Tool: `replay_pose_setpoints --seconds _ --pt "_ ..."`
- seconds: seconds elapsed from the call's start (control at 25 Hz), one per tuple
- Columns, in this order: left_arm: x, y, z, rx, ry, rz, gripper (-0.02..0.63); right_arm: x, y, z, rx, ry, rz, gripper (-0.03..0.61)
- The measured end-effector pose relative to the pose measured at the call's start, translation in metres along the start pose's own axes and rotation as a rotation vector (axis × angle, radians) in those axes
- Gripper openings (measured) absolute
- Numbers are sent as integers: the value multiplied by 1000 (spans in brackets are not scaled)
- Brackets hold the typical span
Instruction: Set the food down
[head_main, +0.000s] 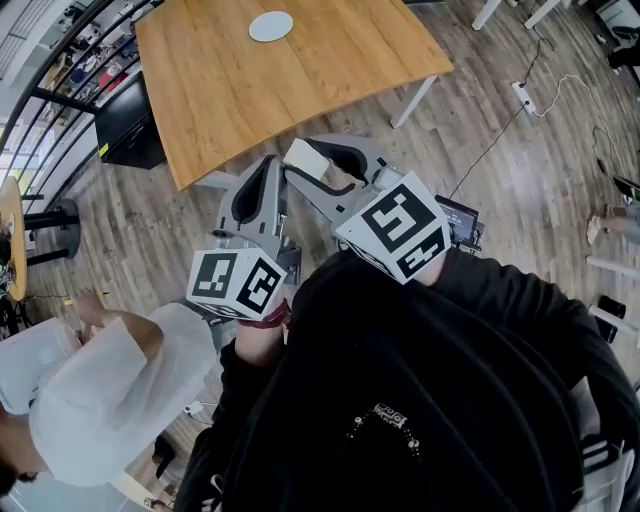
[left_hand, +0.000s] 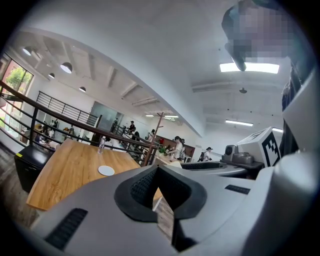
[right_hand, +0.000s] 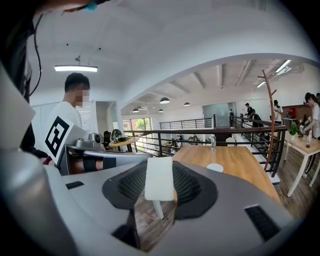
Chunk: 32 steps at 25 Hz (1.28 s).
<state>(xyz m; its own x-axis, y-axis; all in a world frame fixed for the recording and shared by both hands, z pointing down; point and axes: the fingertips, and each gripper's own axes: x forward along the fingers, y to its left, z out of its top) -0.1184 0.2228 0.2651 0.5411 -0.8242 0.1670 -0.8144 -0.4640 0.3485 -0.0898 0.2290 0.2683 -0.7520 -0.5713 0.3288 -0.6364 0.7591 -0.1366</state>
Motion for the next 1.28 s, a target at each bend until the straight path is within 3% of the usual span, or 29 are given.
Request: replay_pose_setpoints --seconds 0.6,1.28 --pt "36 43 18 -1 -6 95 -3 49 -32 17 -8 -1 107 170" --pt "162 68 58 23 -1 152 -3 92 -154 57 9 -32 164 170"
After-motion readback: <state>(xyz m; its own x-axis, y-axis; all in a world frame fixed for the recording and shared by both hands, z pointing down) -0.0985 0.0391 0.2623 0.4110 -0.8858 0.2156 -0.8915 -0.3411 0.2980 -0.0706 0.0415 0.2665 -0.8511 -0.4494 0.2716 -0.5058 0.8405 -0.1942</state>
